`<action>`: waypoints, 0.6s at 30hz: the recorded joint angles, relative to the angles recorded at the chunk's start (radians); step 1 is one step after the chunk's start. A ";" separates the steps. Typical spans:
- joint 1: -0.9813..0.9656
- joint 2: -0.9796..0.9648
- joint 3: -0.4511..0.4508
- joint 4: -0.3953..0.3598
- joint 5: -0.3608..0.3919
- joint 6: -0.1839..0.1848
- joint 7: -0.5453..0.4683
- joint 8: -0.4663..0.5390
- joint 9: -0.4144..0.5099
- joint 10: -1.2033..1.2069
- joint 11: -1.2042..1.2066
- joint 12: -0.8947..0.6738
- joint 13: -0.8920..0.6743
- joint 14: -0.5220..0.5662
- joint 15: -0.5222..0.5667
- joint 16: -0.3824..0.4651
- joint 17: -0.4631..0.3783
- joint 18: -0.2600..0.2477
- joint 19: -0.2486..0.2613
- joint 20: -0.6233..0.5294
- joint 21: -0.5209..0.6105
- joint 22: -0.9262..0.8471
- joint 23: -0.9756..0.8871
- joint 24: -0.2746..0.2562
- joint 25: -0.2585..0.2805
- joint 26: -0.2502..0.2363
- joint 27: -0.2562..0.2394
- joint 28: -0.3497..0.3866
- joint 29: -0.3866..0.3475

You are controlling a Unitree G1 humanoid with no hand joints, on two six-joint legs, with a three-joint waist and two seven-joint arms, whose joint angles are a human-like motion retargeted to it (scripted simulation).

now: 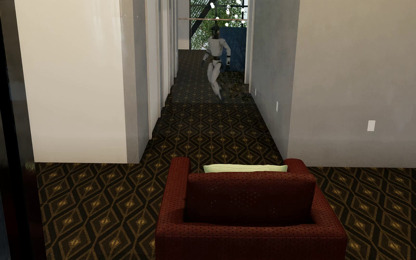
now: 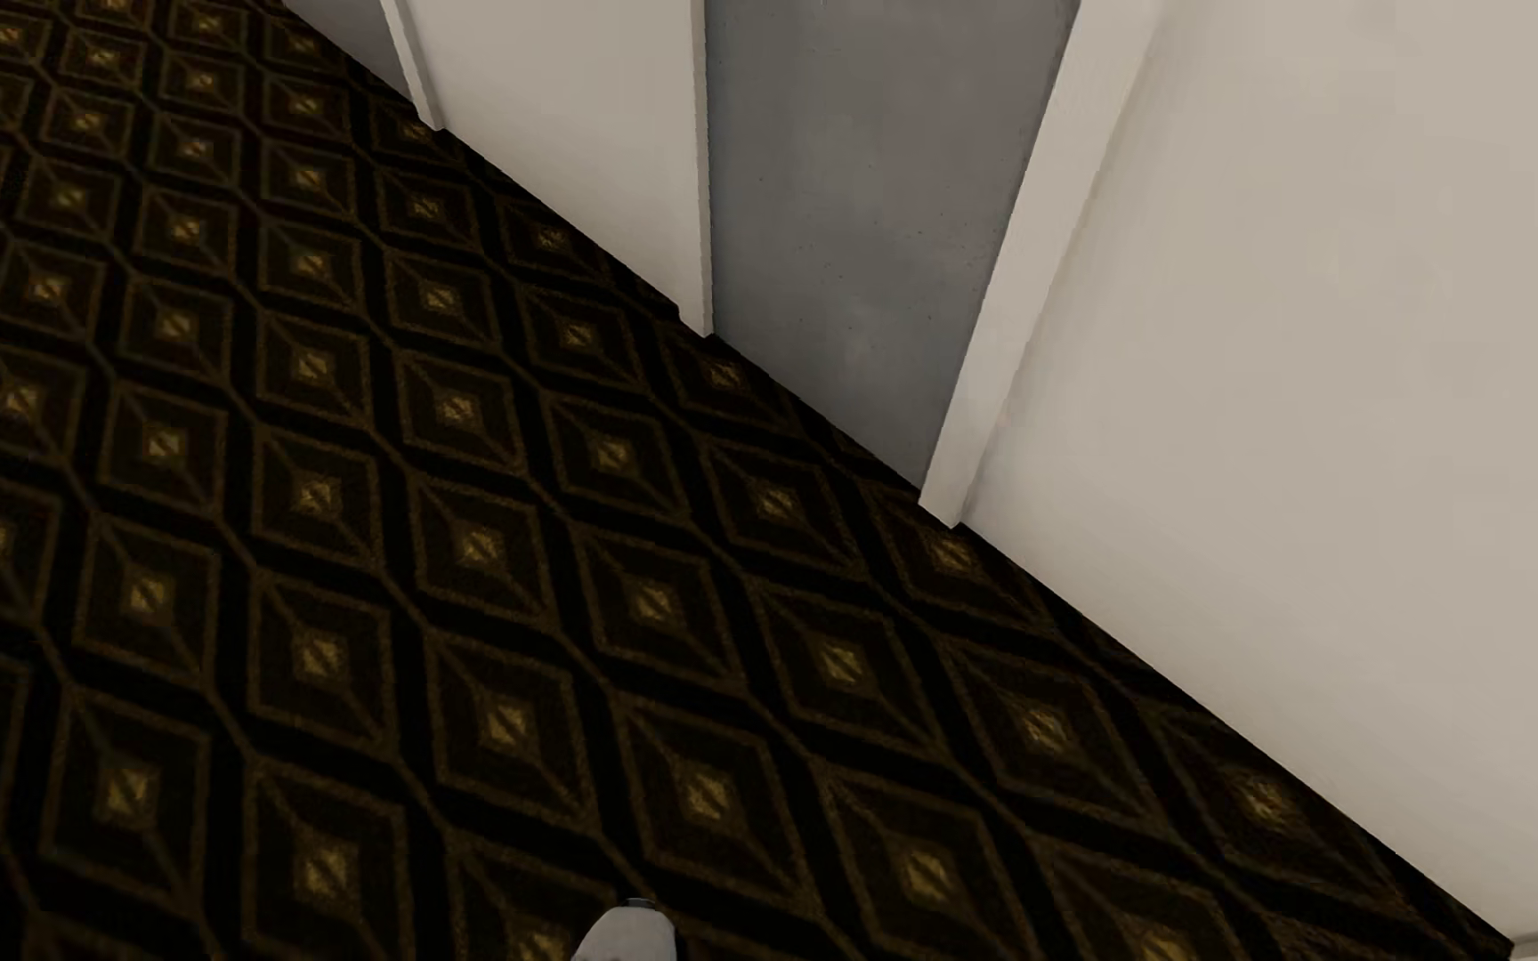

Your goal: Head to the leather armchair

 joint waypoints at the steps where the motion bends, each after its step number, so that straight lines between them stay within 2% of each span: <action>1: 0.013 -0.019 -0.009 -0.035 -0.025 -0.003 0.000 0.000 0.005 0.021 0.082 -0.017 0.008 -0.049 0.027 0.003 0.009 0.000 0.000 -0.003 -0.004 0.010 0.046 0.000 0.000 0.000 0.000 0.000 0.000; 3: 0.075 -0.123 -0.076 -0.104 -0.010 0.000 0.000 0.000 0.013 0.006 0.302 -0.060 0.031 -0.181 0.019 0.019 0.024 0.000 0.000 0.020 -0.004 0.003 0.145 0.000 0.000 0.000 0.000 0.000 0.000; 6: 0.261 -0.354 -0.225 -0.231 0.112 -0.005 0.000 0.000 0.020 -0.160 0.489 -0.165 0.094 -0.391 -0.028 0.050 0.036 0.000 0.000 0.108 0.048 -0.059 0.243 0.000 0.000 0.000 0.000 0.000 0.000; 8: 0.478 -0.518 -0.305 -0.289 0.187 -0.007 0.000 0.000 0.027 -0.348 0.407 -0.220 0.138 -0.554 -0.032 0.082 0.034 0.000 0.000 0.139 0.108 -0.164 0.273 0.000 0.000 0.000 0.000 0.000 0.000; 9: 0.568 -0.601 -0.358 -0.287 0.211 0.001 0.000 0.000 0.022 -0.413 0.332 -0.246 0.156 -0.618 -0.019 0.090 0.030 0.000 0.000 0.153 0.122 -0.203 0.287 0.000 0.000 0.000 0.000 0.000 0.000; 11: 0.719 -0.747 -0.461 -0.264 0.207 0.016 0.000 0.000 0.016 -0.495 0.160 -0.302 0.174 -0.721 0.035 0.113 0.021 0.000 0.000 0.170 0.141 -0.295 0.326 0.000 0.000 0.000 0.000 0.000 0.000; 13: 0.871 -0.832 -0.525 -0.237 0.191 0.029 0.000 0.000 0.018 -0.518 -0.039 -0.361 0.171 -0.792 0.068 0.136 -0.002 0.000 0.000 0.143 0.164 -0.357 0.373 0.000 0.000 0.000 0.000 0.000 0.000; 15: 0.957 -0.869 -0.597 -0.184 0.171 0.037 0.000 0.000 0.009 -0.515 -0.115 -0.394 0.160 -0.735 0.033 0.148 -0.020 0.000 0.000 0.088 0.169 -0.355 0.405 0.000 0.000 0.000 0.000 0.000 0.000; 16: 0.975 -0.879 -0.626 -0.148 0.177 0.052 0.000 0.000 0.004 -0.477 -0.056 -0.392 0.149 -0.640 0.010 0.140 -0.026 0.000 0.000 0.058 0.175 -0.322 0.428 0.000 0.000 0.000 0.000 0.000 0.000; 18: 0.922 -0.893 -0.631 -0.091 0.206 0.094 0.000 0.000 -0.001 -0.256 0.145 -0.361 0.121 -0.337 0.015 0.102 -0.026 0.000 0.000 -0.017 0.186 -0.222 0.474 0.000 0.000 0.000 0.000 0.000 0.000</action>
